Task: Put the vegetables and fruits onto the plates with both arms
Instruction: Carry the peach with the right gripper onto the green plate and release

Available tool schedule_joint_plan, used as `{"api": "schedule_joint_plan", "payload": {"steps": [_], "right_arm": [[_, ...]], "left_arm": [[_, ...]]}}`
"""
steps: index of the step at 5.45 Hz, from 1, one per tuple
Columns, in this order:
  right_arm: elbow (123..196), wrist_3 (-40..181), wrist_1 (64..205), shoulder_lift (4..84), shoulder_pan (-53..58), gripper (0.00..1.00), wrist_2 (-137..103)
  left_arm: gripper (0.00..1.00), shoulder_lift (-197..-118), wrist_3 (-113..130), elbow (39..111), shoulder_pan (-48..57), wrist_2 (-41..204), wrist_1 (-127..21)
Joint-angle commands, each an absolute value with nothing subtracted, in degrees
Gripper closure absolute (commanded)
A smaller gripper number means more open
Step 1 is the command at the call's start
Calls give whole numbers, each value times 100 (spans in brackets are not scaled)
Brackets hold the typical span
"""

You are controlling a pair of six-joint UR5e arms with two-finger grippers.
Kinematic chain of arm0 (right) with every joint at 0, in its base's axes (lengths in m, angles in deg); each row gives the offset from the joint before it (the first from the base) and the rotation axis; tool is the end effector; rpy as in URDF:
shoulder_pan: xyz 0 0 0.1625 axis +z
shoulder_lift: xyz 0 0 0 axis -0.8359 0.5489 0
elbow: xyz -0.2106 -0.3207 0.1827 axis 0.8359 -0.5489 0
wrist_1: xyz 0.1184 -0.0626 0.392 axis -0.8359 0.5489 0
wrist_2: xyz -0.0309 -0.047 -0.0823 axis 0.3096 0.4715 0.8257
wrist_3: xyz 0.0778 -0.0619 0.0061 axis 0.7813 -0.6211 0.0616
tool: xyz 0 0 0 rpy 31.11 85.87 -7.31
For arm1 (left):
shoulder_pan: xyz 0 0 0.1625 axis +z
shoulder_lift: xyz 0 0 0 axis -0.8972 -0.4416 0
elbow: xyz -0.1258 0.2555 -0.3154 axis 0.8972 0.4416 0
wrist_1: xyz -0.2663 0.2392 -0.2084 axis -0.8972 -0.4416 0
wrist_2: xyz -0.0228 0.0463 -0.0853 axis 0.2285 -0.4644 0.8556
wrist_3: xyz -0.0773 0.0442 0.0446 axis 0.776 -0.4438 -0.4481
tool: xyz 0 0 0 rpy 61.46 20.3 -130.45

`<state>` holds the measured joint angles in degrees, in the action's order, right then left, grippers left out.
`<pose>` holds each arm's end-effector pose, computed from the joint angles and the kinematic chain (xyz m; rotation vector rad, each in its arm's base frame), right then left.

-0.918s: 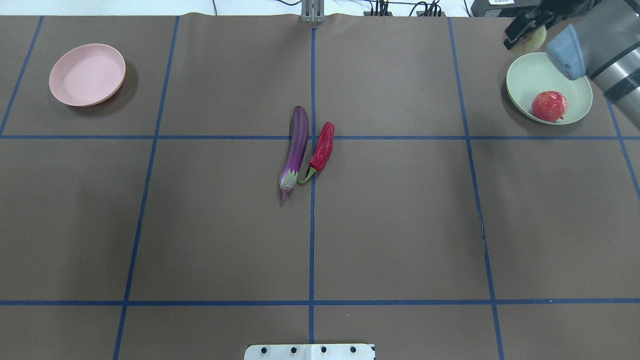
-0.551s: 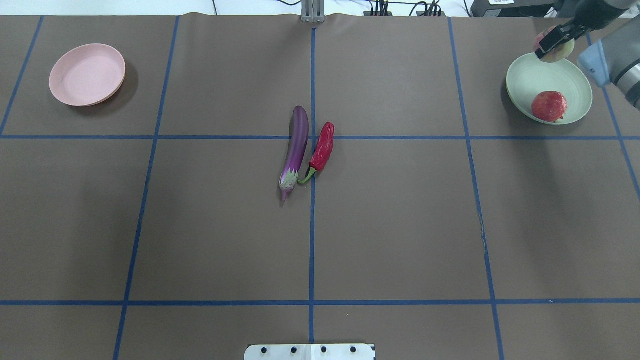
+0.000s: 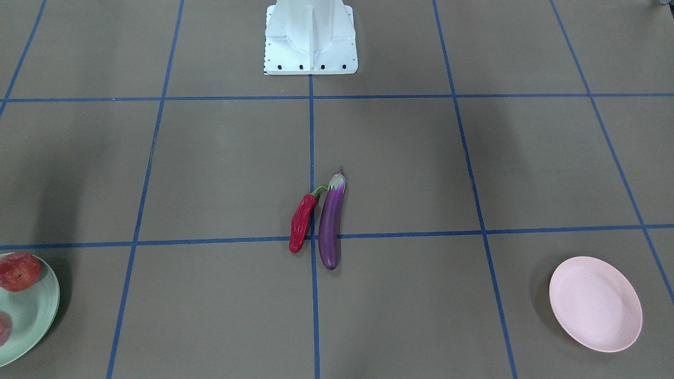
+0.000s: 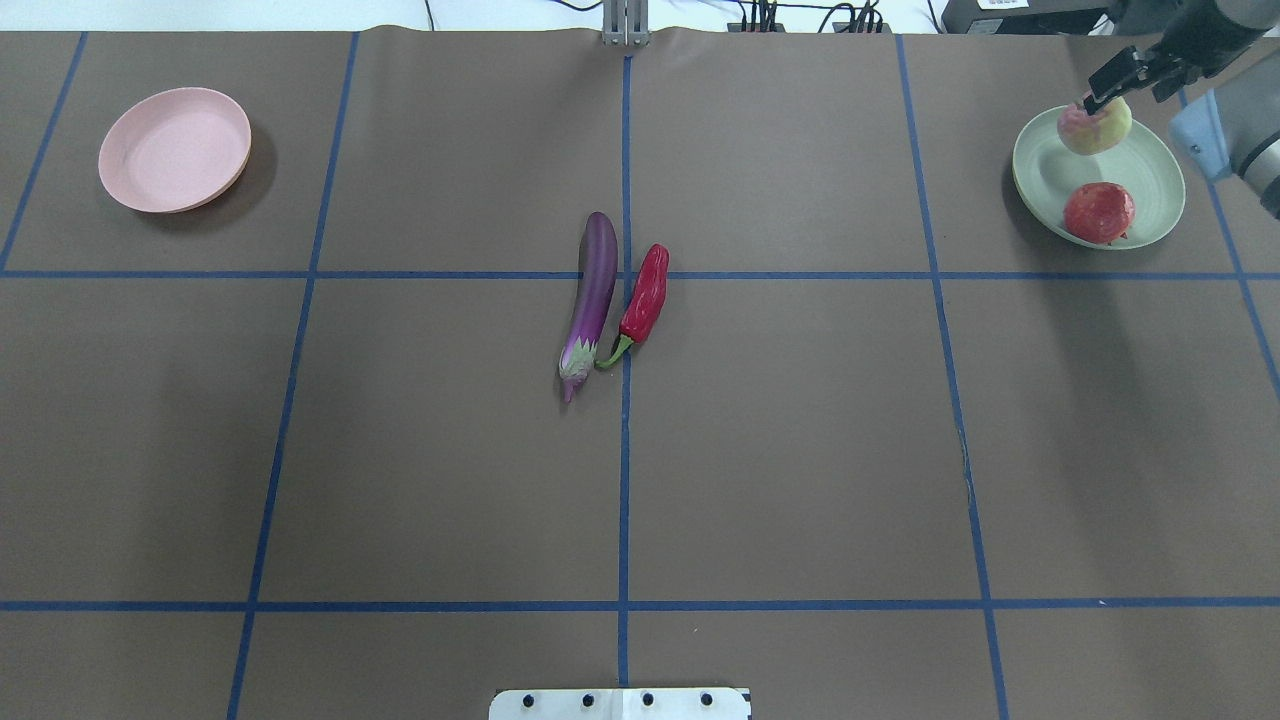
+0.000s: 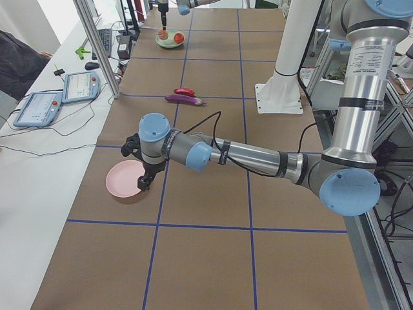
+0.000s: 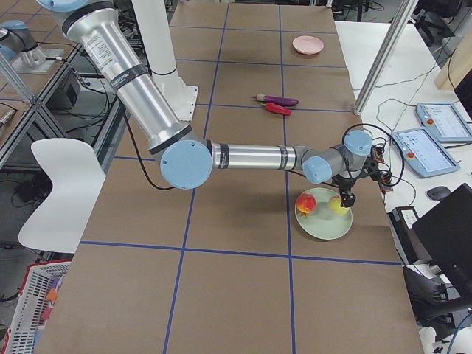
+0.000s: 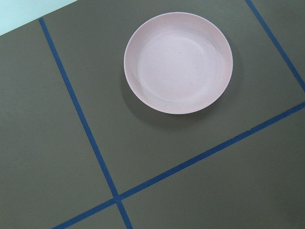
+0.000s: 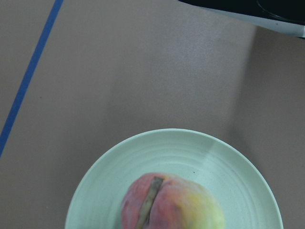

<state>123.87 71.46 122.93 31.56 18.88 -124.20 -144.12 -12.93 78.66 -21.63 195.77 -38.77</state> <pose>-0.1192 -0.7395 0.5423 0.2096 -0.7834 -0.0988 -0.0179 -0.5533 0.5378 0.3929 0.7839 0.3464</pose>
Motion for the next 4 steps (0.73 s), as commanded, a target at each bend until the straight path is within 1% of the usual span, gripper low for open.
{"api": "schedule_joint_plan", "payload": {"steps": [1,2,3,4], "right_arm": [[14176,7251,13696,3969,2317,0,-12512],[15607,7232,14219,4958,2380,0,-12521],[16875,7206,14634,5865,2502,0,-12504],[17618,6640,14751,6848,2712,0,-12477]], "left_arm": [[0,-14416,-1285,7875,-2163,19586,-3877],[0,-14416,-1285,7875,-2163,19595,-3877],[0,-14416,-1294,7875,-2163,19577,-3877],[0,-14460,-1268,7875,-2163,19560,-3868]]}}
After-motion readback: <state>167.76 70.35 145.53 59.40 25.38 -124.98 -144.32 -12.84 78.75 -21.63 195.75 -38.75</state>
